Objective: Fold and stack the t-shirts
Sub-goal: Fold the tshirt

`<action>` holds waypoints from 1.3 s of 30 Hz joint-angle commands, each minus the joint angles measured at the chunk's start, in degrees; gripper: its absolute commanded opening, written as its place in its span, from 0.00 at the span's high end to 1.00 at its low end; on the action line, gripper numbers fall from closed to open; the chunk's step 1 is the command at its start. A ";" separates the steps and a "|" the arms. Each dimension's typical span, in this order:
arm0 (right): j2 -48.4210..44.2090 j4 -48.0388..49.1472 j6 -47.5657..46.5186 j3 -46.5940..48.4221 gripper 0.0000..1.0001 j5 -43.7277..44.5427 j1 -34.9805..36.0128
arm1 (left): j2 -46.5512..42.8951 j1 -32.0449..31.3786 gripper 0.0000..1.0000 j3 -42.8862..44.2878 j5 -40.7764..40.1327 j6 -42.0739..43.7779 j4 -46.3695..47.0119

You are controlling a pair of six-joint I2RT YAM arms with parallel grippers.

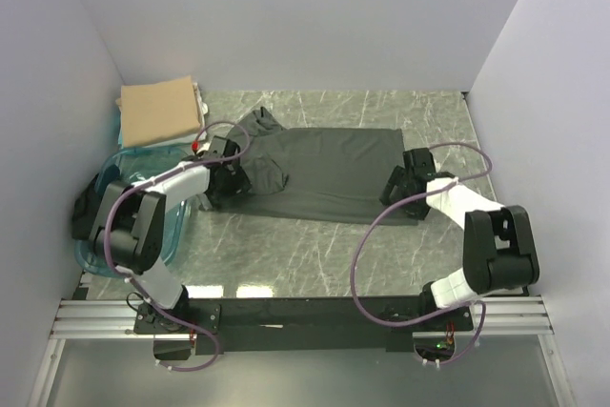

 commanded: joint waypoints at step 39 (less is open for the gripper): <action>-24.67 -3.10 -3.29 -0.06 0.10 4.85 -0.22 | 41.38 -1.44 0.17 74.05 -9.66 9.78 -19.08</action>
